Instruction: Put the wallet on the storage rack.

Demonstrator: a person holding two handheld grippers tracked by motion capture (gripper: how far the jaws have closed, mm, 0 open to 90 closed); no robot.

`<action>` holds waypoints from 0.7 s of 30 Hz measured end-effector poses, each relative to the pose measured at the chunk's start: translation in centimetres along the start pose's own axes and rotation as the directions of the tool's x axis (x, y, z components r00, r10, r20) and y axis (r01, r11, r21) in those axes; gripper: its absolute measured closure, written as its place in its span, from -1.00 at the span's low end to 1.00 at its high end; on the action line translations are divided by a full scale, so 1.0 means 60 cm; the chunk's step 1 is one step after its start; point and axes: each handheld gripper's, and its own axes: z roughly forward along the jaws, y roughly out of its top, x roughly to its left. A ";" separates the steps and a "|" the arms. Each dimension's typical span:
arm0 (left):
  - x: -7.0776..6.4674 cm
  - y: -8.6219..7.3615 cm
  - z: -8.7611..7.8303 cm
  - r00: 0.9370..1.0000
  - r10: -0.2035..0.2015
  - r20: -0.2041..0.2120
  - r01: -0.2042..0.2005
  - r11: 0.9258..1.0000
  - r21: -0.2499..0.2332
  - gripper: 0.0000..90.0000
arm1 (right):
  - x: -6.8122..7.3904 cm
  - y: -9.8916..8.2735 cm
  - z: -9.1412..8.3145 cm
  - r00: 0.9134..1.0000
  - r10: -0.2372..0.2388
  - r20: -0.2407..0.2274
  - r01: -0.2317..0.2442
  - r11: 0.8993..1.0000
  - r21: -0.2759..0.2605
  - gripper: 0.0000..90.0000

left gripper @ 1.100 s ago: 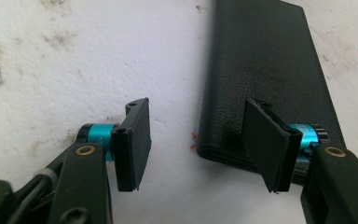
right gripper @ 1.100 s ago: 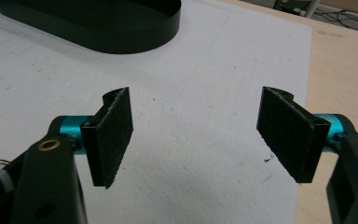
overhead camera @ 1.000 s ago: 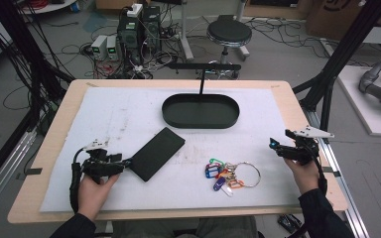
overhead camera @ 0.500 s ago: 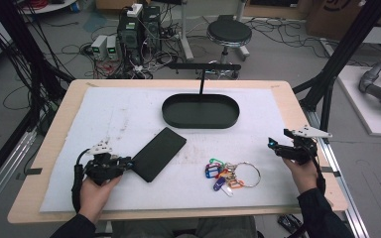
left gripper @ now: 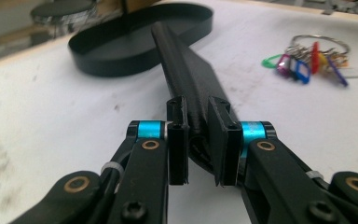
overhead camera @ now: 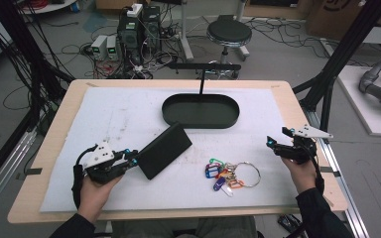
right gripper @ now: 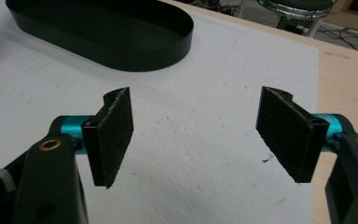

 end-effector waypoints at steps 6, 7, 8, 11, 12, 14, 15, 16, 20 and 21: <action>-0.014 0.013 0.005 0.994 0.086 0.069 -0.082 0.995 -0.066 0.75 | 0.022 0.014 0.002 0.998 -0.020 -0.053 0.016 0.998 -0.066 -0.39; -0.017 0.015 0.006 0.991 0.098 0.092 -0.090 0.992 -0.087 0.76 | 0.032 0.021 0.005 0.995 -0.030 -0.092 0.022 0.996 -0.088 -0.39; -0.017 0.015 0.006 0.991 0.098 0.092 -0.090 0.992 -0.087 0.76 | 0.032 0.021 0.005 0.995 -0.030 -0.092 0.022 0.996 -0.088 -0.39; -0.023 0.020 0.010 0.981 0.137 0.136 -0.122 0.986 -0.112 0.76 | 0.056 0.036 0.016 0.981 -0.072 -0.178 0.049 0.991 -0.128 -0.39; -0.023 0.020 0.010 0.981 0.137 0.136 -0.122 0.986 -0.112 0.76 | 0.056 0.036 0.016 0.981 -0.072 -0.178 0.049 0.991 -0.128 -0.39; -0.025 0.020 0.010 0.976 0.146 0.163 -0.126 0.984 -0.122 0.76 | 0.068 0.044 0.023 0.972 -0.098 -0.214 0.068 0.987 -0.144 -0.39; -0.026 0.021 0.010 0.974 0.147 0.173 -0.125 0.984 -0.129 0.76 | 0.074 0.049 0.026 0.966 -0.108 -0.234 0.074 0.986 -0.151 -0.39; -0.025 0.021 0.009 0.971 0.154 0.184 -0.130 0.983 -0.132 0.76 | 0.080 0.053 0.030 0.959 -0.117 -0.259 0.078 0.984 -0.158 -0.39; -0.026 0.022 0.008 0.963 0.160 0.215 -0.131 0.981 -0.146 0.76 | 0.103 0.072 0.047 0.929 -0.178 -0.326 0.118 0.974 -0.194 -0.39; -0.026 0.022 0.008 0.961 0.165 0.223 -0.134 0.980 -0.149 0.76 | 0.109 0.076 0.052 0.916 -0.196 -0.350 0.130 0.971 -0.202 -0.39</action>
